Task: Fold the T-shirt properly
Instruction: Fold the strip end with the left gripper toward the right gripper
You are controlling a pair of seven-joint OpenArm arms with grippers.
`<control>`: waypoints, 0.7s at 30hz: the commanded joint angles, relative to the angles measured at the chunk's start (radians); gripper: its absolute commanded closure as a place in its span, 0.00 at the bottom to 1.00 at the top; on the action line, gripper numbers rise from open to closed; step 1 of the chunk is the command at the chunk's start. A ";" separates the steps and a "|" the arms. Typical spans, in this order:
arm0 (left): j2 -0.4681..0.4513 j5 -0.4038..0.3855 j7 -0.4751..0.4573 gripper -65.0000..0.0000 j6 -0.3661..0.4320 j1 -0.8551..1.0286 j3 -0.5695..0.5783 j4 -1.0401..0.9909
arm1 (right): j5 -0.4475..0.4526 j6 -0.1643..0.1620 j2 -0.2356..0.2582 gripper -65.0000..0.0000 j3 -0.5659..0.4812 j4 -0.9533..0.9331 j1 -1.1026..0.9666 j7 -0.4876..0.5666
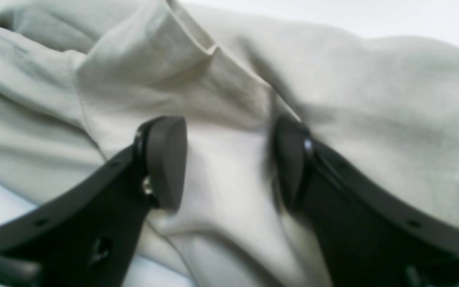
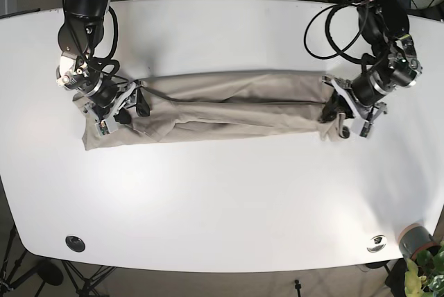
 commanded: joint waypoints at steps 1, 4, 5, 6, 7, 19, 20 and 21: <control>0.035 -0.013 -0.015 0.97 -0.001 -0.008 0.019 0.032 | -0.018 -0.005 0.006 0.47 -0.001 0.005 0.004 -0.036; 0.087 -0.011 -0.017 0.97 0.050 -0.015 0.066 0.020 | -0.018 -0.005 -0.014 0.47 -0.001 0.006 0.005 -0.036; 0.112 -0.014 -0.017 0.97 0.079 -0.015 0.081 0.003 | -0.018 -0.005 -0.017 0.47 0.001 0.014 0.005 -0.036; 0.133 -0.014 -0.017 0.97 0.095 -0.015 0.095 -0.008 | -0.018 -0.005 -0.021 0.47 0.001 0.020 0.005 -0.036; 0.152 -0.011 -0.017 0.97 0.111 -0.021 0.108 -0.017 | -0.018 -0.005 -0.022 0.47 0.001 0.028 0.004 -0.036; 0.239 -0.011 -0.018 0.97 0.193 -0.073 0.137 -0.121 | -0.018 -0.005 -0.027 0.47 -0.003 0.045 0.005 -0.038; 0.239 -0.011 -0.018 0.97 0.193 -0.076 0.138 -0.121 | -0.018 -0.005 -0.027 0.47 -0.003 0.045 0.005 -0.038; 0.239 -0.011 -0.018 0.97 0.193 -0.076 0.147 -0.123 | -0.018 -0.005 -0.027 0.47 -0.003 0.045 0.005 -0.038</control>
